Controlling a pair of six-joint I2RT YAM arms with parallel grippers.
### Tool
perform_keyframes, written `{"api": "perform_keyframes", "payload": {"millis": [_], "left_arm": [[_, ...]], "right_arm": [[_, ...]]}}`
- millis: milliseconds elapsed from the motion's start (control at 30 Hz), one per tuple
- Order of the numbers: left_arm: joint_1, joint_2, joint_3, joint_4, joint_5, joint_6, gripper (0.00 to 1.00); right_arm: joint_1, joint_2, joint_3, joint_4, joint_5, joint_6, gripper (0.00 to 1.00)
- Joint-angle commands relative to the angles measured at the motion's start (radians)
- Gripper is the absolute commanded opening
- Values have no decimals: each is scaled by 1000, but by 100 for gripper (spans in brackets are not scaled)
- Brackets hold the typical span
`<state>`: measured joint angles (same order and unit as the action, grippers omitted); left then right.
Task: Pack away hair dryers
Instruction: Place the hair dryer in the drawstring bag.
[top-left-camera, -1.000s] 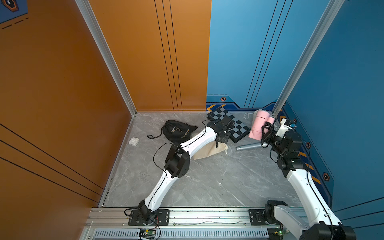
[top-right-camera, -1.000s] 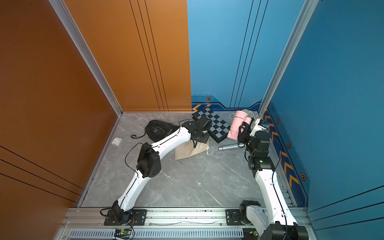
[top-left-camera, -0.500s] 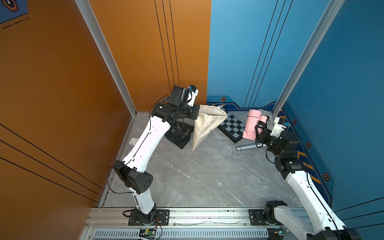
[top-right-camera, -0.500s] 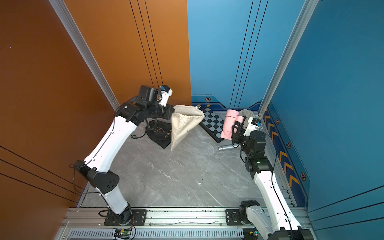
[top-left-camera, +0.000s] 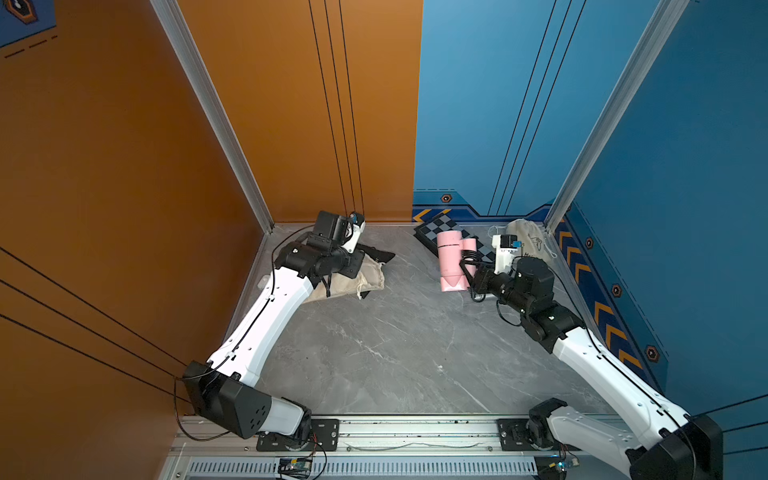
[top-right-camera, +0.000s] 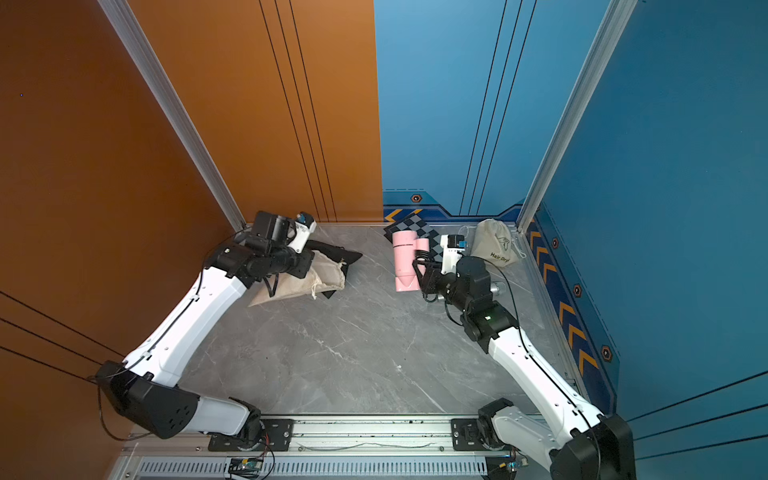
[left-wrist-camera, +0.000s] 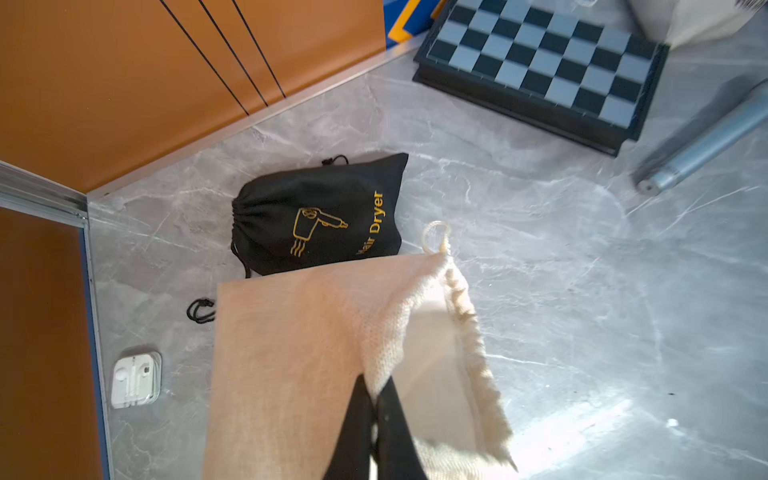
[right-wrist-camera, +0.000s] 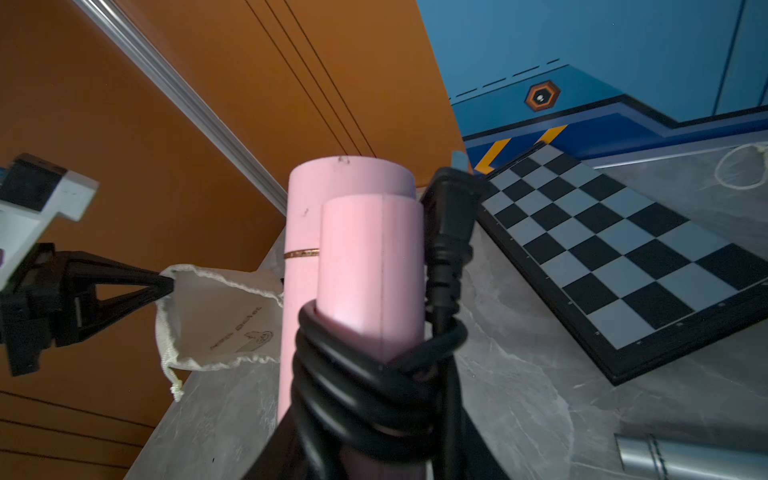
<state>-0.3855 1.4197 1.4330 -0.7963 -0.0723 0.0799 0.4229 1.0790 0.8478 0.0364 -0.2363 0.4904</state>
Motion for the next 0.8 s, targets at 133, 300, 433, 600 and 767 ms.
{"api": "perform_keyframes", "payload": {"millis": [133,300,433,600,767], "left_arm": [[-48,-65,-291,216,-75,-68,0],[-112,-100,-396,269,-123,-156,0],[-164,-120,-474,303,-182,-216,0],[-191,-142,-531,355,-263,-276,0],[-195,-200,-579,421,-303,-276,0]], "right_arm": [[41,22,-3,44,-138,1,25],[74,76,-4,-28,-243,-61,25],[119,132,-5,-71,-303,-112,25],[155,234,-2,-65,-390,-120,25],[187,334,16,-55,-443,-130,25]]}}
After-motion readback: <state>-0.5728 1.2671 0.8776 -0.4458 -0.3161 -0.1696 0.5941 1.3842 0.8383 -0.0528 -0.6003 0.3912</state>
